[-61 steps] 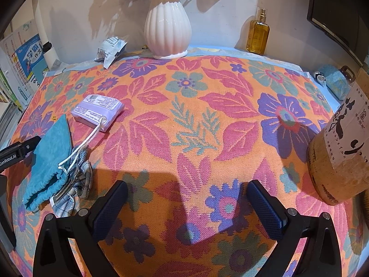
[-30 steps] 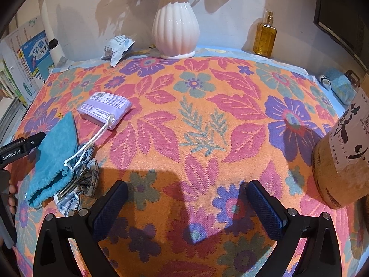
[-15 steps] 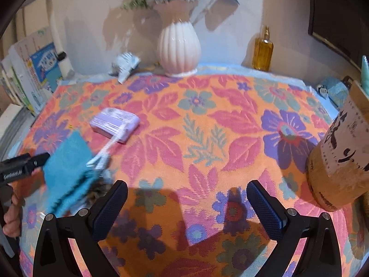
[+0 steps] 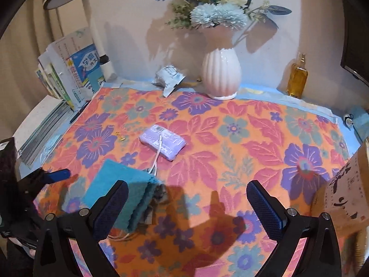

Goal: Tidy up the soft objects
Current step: 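Grasp the teal drawstring pouch with the left tool while the right grasps the checkered cloth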

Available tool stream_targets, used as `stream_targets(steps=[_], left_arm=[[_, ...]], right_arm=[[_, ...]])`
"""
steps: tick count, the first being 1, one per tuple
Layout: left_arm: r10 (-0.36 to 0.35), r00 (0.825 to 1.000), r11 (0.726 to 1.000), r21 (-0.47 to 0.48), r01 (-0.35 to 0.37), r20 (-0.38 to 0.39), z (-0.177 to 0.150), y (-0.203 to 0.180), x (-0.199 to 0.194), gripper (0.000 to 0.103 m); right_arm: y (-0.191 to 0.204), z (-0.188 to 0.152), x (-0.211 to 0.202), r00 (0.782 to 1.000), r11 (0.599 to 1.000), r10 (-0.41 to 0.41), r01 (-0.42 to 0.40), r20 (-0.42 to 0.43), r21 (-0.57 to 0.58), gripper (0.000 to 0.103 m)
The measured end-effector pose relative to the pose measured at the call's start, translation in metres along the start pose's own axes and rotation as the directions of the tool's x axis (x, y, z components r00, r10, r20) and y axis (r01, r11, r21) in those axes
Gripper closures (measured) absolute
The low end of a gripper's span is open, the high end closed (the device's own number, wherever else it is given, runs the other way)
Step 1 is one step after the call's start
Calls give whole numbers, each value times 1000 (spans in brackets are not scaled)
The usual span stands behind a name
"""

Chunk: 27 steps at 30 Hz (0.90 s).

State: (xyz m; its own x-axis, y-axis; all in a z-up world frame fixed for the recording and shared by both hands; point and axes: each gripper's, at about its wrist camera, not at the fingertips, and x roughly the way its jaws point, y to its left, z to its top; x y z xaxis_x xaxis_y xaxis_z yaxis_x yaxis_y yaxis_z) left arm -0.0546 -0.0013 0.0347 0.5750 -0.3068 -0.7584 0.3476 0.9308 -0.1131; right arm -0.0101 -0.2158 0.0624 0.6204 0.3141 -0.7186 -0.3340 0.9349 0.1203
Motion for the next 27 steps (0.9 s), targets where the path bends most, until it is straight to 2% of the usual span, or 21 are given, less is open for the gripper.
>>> stream_targets(steps=[3,5,7,8,9,11,12,14,15,18,21,23,25,26,27], left_arm=[[-53,998,994,93,57,-42,-3,-32,8,1],[-35,999,982,185,40,-33,-5,-56,12,1],[-15,998,973,230,29,-61,-5,-69,23,3],[-6,997,972,232,23,-74,-5,-71,28,12],[4,997,974,224,13,-75,-3,-69,32,30],[-1,997,984,179,14,-73,0,-59,35,45],[-20,998,990,141,28,-55,2,-50,32,59],[-99,995,993,63,100,-25,4,-35,22,77],[-128,992,992,20,128,-1,5,-26,17,80],[-83,996,992,-93,86,35,3,-2,9,83],[-36,999,971,-234,42,29,0,30,10,83],[-55,998,955,-290,60,25,-4,43,13,83],[-32,999,956,-291,37,20,-3,41,15,82],[-26,999,959,-280,31,19,-2,39,17,77],[-25,1000,966,-257,28,16,-1,34,19,67]], right_arm=[[1,-5,7,998,998,-59,59,1,-6,0],[-9,-8,11,999,999,-34,35,-15,29,0],[-21,-13,13,1000,997,-9,10,-21,80,0],[-26,-16,14,1000,995,-10,12,-20,100,0],[-30,-19,15,1000,993,-11,13,-16,117,0],[-37,-24,17,1000,989,1,1,-12,147,0],[-40,-28,20,1000,987,10,-8,-11,163,0],[-45,-36,25,1000,982,21,-18,-16,188,0],[-48,-38,29,999,979,20,-13,-33,203,0],[-47,-37,26,1000,980,15,-13,-8,198,0],[-44,-38,25,1000,983,11,-10,-3,185,0],[-41,-38,26,1000,986,-2,4,-11,167,0],[-37,-38,28,1000,989,-8,11,-20,145,0],[-33,-38,29,1000,992,-10,13,-24,128,0],[-28,-38,29,1000,994,-10,13,-25,106,0]])
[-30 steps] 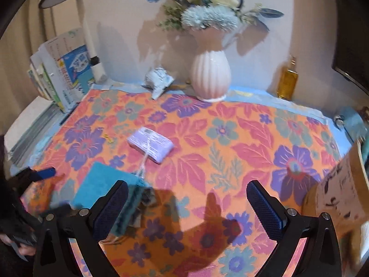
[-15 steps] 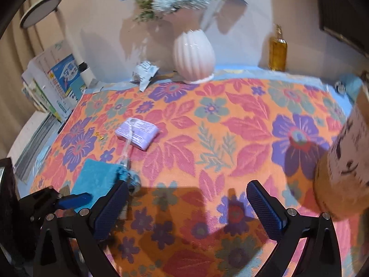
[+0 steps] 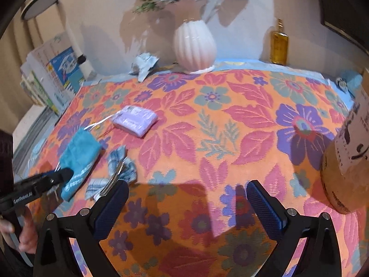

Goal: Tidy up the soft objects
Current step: 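Grasp the teal drawstring pouch with the left tool while the right grasps the checkered cloth, then carry the teal pouch and checkered cloth to the glass plate and release both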

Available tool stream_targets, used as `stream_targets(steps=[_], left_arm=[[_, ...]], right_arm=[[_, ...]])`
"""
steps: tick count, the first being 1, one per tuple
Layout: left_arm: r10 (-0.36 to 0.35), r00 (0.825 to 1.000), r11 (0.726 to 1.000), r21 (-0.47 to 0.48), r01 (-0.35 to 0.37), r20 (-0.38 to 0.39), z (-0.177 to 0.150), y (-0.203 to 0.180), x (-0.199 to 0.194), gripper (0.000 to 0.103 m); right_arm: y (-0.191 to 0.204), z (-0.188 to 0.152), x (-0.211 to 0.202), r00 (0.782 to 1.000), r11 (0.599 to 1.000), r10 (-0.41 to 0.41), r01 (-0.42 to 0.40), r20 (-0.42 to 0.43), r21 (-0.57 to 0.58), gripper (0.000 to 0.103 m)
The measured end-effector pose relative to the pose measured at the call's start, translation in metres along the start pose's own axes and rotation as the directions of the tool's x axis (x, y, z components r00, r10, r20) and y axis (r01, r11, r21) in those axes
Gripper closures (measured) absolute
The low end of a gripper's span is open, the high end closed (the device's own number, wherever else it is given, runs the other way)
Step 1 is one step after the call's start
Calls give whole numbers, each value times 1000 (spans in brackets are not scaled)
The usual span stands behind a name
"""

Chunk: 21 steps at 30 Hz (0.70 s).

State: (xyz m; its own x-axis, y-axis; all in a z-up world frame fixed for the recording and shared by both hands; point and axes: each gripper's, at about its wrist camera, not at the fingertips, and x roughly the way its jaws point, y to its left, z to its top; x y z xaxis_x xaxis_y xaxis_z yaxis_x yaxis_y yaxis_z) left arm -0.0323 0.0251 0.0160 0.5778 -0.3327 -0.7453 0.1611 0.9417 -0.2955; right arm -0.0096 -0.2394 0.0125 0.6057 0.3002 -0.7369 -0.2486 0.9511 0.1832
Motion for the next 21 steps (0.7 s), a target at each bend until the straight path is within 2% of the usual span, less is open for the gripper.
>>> stream_targets(steps=[1,3,4,6,9,11,15,17,18,19,20,21], left_arm=[[1,1000,1000,29,-1,-6,0,-4,0,62],[12,1000,997,81,-10,-16,1,-15,4,44],[17,1000,995,98,-15,-19,2,-18,5,42],[49,999,991,127,-46,-20,1,-23,8,40],[73,997,988,141,-70,-12,0,-23,7,41],[127,992,986,104,-128,10,0,-17,5,40],[116,993,993,-10,-116,32,2,6,-2,40],[122,992,992,-22,-121,31,4,7,-1,40],[140,990,990,-5,-140,25,4,3,1,40],[168,986,985,28,-168,16,4,-3,5,40],[198,980,978,64,-198,9,4,-9,8,40],[216,976,973,82,-215,7,4,-13,10,40]], right_arm=[[5,0,0,1000,1000,5,-5,-2,-26,0],[18,-1,1,1000,997,20,-21,-15,-69,0],[24,-1,2,999,996,41,-43,-25,-77,0],[36,0,7,995,993,88,-92,-44,-78,0],[51,3,18,994,991,90,-96,-65,-94,0],[59,4,29,995,992,62,-70,-80,-105,0],[70,4,41,995,992,18,-30,-99,-122,1],[75,2,43,995,989,-21,6,-99,-150,13],[78,2,44,995,986,-34,18,-95,-164,14],[81,0,43,996,983,-43,27,-83,-180,23],[84,-1,42,996,980,-40,24,-75,-196,38],[88,-3,40,997,976,-32,17,-65,-217,46]])
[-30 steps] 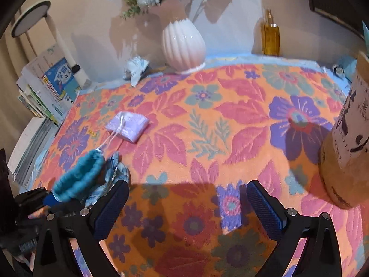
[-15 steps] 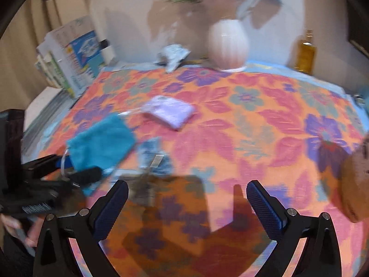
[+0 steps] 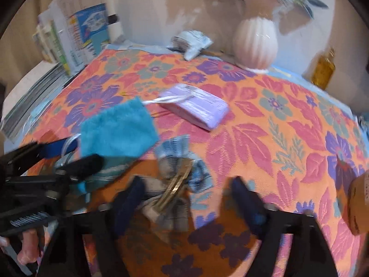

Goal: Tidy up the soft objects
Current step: 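Carry the teal pouch and checkered cloth to the glass plate and release both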

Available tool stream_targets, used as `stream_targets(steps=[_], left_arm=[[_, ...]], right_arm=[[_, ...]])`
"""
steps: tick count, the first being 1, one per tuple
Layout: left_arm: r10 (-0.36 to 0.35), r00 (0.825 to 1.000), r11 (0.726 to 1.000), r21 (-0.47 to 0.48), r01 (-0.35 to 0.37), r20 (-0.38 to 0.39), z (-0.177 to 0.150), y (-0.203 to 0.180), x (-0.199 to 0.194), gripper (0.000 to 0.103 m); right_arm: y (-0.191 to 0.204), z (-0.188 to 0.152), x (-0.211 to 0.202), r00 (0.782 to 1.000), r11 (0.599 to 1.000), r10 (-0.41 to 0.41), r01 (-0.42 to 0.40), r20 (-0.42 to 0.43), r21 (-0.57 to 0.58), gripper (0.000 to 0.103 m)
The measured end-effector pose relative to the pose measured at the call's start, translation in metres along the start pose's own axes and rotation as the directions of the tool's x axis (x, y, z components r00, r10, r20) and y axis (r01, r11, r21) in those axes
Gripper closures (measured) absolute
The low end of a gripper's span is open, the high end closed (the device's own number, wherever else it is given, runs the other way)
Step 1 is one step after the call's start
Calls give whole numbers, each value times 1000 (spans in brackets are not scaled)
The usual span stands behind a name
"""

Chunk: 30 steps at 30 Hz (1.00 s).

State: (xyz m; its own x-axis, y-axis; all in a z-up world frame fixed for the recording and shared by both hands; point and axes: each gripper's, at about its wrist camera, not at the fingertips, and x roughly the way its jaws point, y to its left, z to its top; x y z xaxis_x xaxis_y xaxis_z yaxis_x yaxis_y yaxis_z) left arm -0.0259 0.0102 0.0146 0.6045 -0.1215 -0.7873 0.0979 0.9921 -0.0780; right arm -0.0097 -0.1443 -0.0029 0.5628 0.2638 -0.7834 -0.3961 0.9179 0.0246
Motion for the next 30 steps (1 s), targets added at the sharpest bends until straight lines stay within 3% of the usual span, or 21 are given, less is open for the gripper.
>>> stream_targets(steps=[1,2,4,5,6,9,17,21,30], left_arm=[[10,1000,1000,19,-10,0,0,-4,1,41],[1,1000,1000,30,-1,3,0,-5,0,52],[-17,1000,998,58,16,14,-2,-10,-4,65],[-36,999,997,71,35,16,-2,-11,-5,79],[-45,999,996,76,43,17,-2,-11,-6,86],[-74,997,995,67,72,28,-3,-8,-11,94],[-221,972,973,78,215,82,-6,-26,-45,96],[-233,970,969,97,226,69,-10,-43,-47,96],[-311,943,937,206,283,117,-5,-97,-87,96]], right_arm=[[4,-2,-2,1000,1000,12,-12,13,-22,59],[6,-3,-4,1000,999,12,-11,21,-35,64],[9,-5,-7,999,999,-12,14,40,-48,71],[8,-7,-10,999,999,-13,15,49,-43,74],[6,-8,-13,998,1000,-4,6,57,-28,76],[-8,-15,-26,997,999,12,-15,78,35,77],[-60,-46,-79,990,982,-58,34,125,184,77],[-84,-58,-106,984,969,-92,53,153,241,77],[-103,-80,-162,962,956,-128,56,239,289,77]])
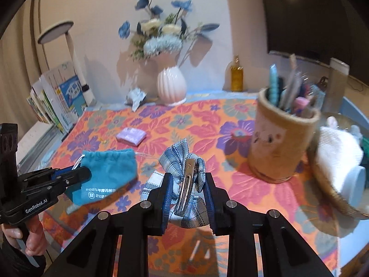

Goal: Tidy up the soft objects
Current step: 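Carry the teal pouch and checkered cloth to the glass plate and release both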

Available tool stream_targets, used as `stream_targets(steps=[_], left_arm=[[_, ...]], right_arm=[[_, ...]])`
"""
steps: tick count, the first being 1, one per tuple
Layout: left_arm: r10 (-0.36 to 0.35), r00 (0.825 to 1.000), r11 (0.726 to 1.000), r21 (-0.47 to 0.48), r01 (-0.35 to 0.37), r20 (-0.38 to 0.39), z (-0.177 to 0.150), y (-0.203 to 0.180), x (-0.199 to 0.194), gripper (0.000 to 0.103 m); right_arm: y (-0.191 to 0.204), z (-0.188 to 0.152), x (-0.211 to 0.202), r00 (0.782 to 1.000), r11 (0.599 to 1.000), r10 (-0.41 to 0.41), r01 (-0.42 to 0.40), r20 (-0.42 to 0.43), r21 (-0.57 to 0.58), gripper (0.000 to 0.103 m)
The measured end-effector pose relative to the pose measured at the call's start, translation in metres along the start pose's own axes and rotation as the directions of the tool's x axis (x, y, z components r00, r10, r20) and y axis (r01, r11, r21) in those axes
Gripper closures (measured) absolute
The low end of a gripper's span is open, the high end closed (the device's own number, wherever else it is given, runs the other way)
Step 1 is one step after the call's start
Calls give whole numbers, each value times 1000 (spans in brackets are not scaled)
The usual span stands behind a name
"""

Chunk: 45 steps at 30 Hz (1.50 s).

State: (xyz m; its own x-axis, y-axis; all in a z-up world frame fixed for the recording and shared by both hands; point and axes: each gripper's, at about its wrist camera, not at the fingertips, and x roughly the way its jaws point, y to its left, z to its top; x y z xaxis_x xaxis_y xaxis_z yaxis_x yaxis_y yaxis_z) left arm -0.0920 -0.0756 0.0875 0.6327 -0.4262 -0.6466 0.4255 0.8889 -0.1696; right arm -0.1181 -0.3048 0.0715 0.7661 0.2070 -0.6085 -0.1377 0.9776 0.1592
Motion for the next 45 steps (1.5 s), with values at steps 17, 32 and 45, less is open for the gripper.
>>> stream_targets(steps=[17,32,45], left_arm=[[-295,951,934,237,267,90,63,-143,-26,96],[-393,919,864,336,375,-15,105,-282,101,96],[-459,887,826,341,450,-58,84,-271,101,17]], right_arm=[[-89,8,-103,970,972,-180,149,164,182,77],[-248,40,-118,897,793,-432,331,90,512,77],[-277,13,-114,921,739,-389,300,18,604,43]])
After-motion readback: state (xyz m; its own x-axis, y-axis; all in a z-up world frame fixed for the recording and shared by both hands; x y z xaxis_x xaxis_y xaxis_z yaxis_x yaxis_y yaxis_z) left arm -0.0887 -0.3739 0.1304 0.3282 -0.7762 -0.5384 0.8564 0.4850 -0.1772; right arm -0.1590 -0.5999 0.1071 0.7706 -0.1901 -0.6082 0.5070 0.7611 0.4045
